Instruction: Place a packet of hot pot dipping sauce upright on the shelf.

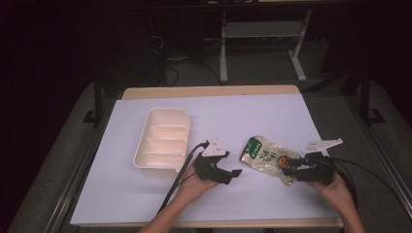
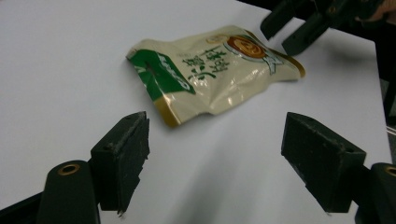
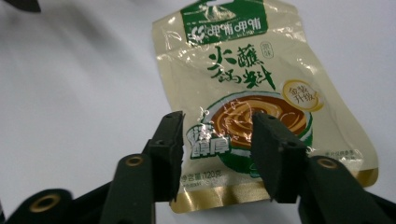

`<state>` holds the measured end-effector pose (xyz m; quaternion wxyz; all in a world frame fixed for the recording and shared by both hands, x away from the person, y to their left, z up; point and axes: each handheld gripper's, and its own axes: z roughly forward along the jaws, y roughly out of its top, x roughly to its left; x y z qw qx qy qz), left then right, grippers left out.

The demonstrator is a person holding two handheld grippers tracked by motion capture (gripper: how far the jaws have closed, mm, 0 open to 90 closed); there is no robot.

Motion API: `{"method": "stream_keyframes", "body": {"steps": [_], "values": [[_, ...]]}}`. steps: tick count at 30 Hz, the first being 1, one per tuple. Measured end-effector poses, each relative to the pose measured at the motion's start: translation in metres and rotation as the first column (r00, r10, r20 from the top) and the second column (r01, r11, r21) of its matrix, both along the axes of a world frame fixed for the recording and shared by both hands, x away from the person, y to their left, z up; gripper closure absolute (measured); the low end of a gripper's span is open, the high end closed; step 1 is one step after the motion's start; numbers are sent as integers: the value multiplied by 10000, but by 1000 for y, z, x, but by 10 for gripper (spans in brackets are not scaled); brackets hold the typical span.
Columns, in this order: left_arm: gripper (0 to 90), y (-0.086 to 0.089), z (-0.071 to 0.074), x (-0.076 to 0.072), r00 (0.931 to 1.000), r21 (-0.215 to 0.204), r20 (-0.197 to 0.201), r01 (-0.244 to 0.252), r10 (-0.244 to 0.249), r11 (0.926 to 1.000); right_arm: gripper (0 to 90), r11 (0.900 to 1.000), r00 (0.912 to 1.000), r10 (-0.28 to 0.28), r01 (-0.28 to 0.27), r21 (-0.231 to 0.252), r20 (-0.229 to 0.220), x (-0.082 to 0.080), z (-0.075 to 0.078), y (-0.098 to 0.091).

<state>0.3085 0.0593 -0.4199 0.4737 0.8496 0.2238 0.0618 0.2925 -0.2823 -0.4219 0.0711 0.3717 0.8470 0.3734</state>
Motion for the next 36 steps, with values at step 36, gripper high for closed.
{"method": "stream_keyframes", "body": {"steps": [36], "values": [[234, -52, -38, 62, 9811, 255, -1920, -188, 234, 9995, 600, 9987, 9999, -81, 74, -509, -144, 3, -17, 1]]}}
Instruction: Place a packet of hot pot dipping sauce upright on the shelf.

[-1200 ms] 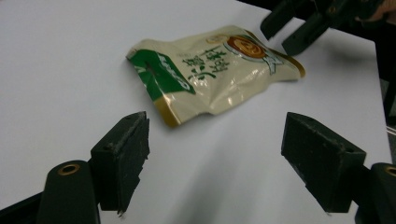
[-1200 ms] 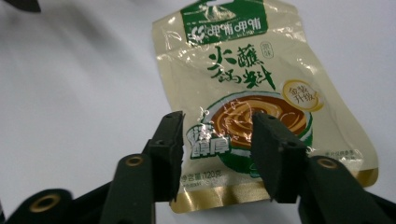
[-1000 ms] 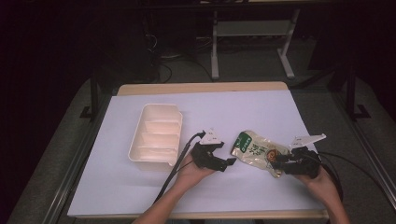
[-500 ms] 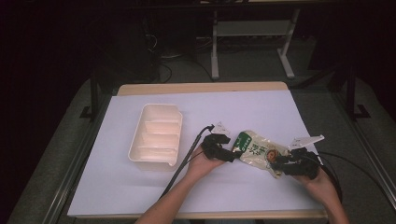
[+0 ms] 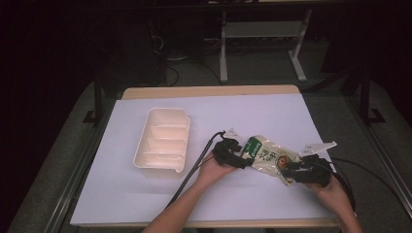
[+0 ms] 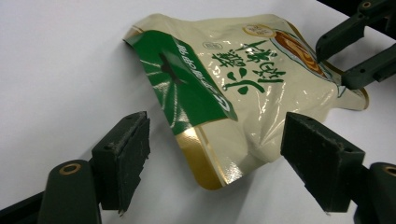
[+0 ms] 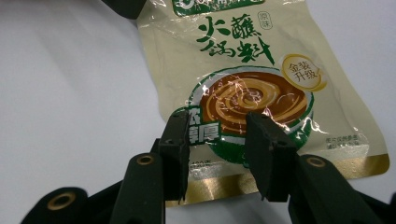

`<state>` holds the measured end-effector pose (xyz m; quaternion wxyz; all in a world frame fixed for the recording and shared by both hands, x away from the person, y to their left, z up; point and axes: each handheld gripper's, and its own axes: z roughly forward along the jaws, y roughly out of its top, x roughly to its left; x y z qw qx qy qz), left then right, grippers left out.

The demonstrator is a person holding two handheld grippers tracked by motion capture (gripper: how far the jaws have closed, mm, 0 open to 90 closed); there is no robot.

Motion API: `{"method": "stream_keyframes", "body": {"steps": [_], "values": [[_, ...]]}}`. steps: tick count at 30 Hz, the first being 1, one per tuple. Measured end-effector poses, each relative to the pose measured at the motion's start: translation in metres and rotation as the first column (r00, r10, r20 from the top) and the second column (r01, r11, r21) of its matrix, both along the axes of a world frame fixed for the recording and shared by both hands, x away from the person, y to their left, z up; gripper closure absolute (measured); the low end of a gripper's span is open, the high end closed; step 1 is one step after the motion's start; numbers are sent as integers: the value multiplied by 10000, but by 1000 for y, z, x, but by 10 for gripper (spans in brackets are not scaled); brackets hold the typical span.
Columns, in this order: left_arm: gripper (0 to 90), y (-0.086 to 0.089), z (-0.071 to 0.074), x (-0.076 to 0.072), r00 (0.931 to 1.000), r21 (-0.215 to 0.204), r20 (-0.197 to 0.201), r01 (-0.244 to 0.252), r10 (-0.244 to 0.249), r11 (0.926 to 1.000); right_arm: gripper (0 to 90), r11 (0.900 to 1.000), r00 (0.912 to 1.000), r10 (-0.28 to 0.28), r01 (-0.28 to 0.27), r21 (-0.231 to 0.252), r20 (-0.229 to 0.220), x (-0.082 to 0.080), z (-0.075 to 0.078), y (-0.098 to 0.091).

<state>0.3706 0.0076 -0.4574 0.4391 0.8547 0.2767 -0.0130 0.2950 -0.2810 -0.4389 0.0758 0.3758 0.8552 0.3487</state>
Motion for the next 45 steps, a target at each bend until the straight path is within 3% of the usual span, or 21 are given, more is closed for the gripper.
{"method": "stream_keyframes", "body": {"steps": [9, 18, 29, 31, 36, 40, 45], "values": [[275, -3, -1, -1, 9995, -210, -173, 245, -248, 9995, 600, 10000, 10000, -14, 14, -23, 70, 0, -1, 0], [287, -3, 0, -2, 9996, -241, -85, 282, -284, 9993, 600, 10000, 9999, -82, 82, 2, 97, -1, -2, 1], [402, -9, 5, -9, 9984, -1077, -38, 565, -572, 9926, 609, 9999, 9999, -109, 109, 23, 132, 0, -3, 0], [443, -13, 4, -11, 9979, -1031, -31, 635, -641, 9926, 609, 9999, 9998, -120, 119, 9, 155, -1, -3, 1], [521, -23, -3, -13, 9993, -328, -61, 363, -365, 9988, 610, 9999, 9997, -157, 158, -20, 190, -1, -3, 1], [603, -23, -1, -12, 9997, -447, -98, 201, -205, 9988, 609, 9998, 9996, -175, 175, -9, 229, -2, -4, 1], [749, -21, 3, -12, 9999, -408, 155, -37, 44, 9992, 607, 9998, 9994, -215, 217, -43, 284, -2, -3, 2]]}}
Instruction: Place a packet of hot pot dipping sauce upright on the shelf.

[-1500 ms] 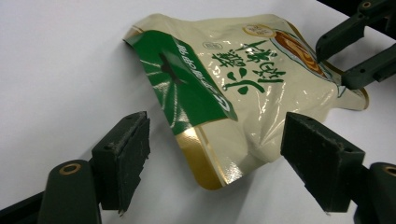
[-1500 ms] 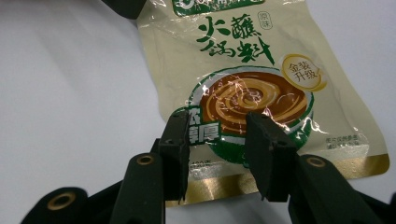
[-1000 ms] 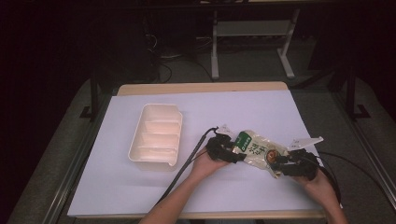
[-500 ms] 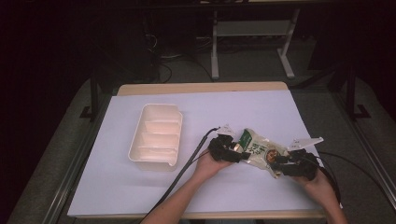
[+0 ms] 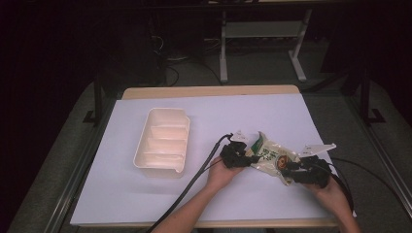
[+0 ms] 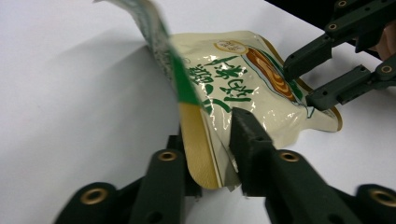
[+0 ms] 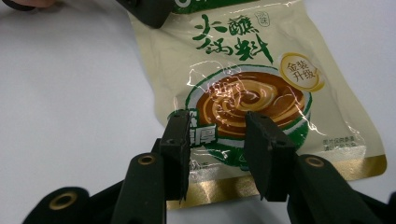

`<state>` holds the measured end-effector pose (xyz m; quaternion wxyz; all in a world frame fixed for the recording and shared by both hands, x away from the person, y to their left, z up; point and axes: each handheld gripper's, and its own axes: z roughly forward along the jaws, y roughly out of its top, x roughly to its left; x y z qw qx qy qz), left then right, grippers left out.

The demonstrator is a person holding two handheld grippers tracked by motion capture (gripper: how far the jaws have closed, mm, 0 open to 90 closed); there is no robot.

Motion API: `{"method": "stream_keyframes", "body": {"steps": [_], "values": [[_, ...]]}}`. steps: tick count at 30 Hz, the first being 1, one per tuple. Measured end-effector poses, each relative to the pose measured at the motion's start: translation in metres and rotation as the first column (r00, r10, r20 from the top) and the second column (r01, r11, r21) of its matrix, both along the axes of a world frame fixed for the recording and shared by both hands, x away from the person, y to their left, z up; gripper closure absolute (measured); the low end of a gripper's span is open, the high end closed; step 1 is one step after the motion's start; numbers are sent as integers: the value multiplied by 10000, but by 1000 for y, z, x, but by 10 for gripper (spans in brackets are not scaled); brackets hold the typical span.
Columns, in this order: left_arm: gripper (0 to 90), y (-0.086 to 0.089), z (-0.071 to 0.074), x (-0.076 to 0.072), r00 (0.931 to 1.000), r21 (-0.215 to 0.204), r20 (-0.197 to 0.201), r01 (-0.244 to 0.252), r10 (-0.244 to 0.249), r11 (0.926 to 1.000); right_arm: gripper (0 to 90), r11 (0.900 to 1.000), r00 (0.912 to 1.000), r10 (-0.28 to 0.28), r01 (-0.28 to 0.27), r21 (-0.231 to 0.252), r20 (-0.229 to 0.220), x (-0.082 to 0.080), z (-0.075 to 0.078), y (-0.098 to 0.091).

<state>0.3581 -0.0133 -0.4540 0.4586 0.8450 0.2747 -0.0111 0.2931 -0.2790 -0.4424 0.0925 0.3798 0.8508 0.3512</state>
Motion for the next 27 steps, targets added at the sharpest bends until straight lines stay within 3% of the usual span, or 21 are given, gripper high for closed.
{"method": "stream_keyframes", "body": {"steps": [3, 8, 13, 16, 21, 27], "values": [[839, -1, 1, -1, 9998, 152, 173, -68, 65, 9999, 604, 10000, 10000, -48, 48, 3, 0, -1, 0, 0], [891, 0, 6, -4, 9994, 139, 338, -118, 113, 9998, 571, 10000, 10000, -78, 78, 25, 27, -1, 0, -1], [895, 5, 17, -10, 9978, 85, 657, 12, -18, 10000, 486, 9999, 10000, -40, 40, 119, -70, -1, 2, -2], [896, 11, 28, -15, 9959, -55, 899, 91, -86, 9999, 434, 9998, 9999, 92, -93, 198, 66, -2, 7, -1], [897, 20, 42, -23, 9929, -206, 1165, 257, -232, 9995, 359, 9974, 9988, 72, -106, 719, 483, -6, 22, -4], [897, 29, 56, -29, 9889, -300, 1436, 420, -373, 9987, 308, 9939, 9979, 379, -431, 1012, 521, -4, 29, 0]]}}
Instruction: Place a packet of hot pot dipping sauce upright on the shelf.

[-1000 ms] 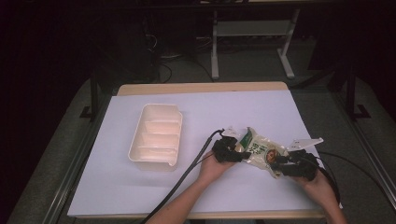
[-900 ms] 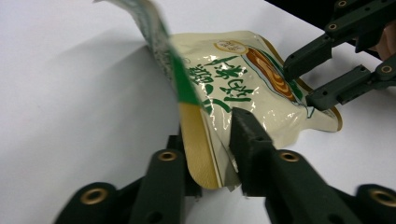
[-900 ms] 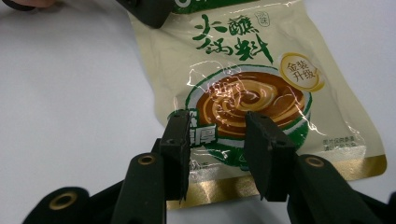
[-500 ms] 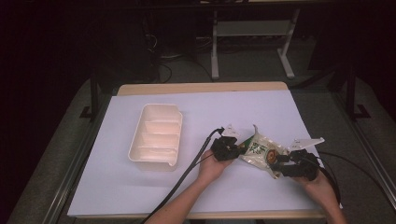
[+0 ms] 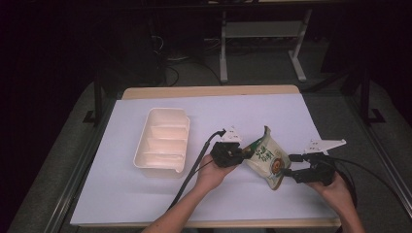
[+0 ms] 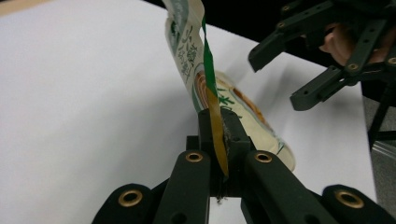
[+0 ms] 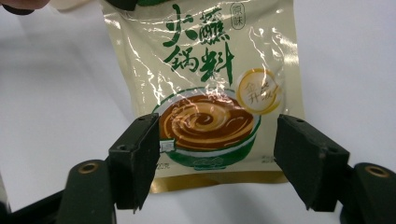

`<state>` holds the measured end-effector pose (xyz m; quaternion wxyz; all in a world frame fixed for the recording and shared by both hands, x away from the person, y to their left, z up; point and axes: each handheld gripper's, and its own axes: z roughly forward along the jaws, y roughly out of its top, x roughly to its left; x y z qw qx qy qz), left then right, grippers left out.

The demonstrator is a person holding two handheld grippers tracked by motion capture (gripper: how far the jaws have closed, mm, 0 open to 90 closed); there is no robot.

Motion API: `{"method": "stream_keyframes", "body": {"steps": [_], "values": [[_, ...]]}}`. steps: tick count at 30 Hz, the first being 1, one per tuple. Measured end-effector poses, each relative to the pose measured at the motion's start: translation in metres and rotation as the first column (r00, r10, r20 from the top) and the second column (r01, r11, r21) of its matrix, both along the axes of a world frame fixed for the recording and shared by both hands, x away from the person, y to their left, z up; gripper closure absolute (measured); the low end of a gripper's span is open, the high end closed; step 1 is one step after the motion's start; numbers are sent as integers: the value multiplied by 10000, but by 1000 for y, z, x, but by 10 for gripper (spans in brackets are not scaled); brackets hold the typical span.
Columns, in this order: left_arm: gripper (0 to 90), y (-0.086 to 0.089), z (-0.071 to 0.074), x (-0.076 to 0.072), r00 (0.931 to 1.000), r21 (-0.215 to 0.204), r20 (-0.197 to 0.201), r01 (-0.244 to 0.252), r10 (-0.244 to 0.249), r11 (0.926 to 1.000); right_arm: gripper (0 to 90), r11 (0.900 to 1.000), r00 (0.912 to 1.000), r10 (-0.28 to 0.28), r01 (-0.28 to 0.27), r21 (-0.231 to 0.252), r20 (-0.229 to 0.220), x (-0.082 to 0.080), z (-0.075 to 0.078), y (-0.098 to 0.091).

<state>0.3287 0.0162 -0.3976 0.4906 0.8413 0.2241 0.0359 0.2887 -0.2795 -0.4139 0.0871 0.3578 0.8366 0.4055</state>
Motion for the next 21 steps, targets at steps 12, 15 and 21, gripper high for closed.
{"method": "stream_keyframes", "body": {"steps": [12, 15, 21], "values": [[898, 26, 25, -12, 9990, -141, 369, 249, -243, 9996, 258, 9958, 9953, 904, -908, 97, 340, 17, 24, 25], [898, 32, 30, -15, 9985, -114, 474, 275, -270, 9996, 254, 9933, 9928, 1150, -1153, 80, 342, 25, 29, 32], [899, 41, 39, -20, 9974, -49, 629, 350, -346, 9994, 246, 9838, 9849, 1714, -1724, 482, 238, 41, 35, 44]]}}
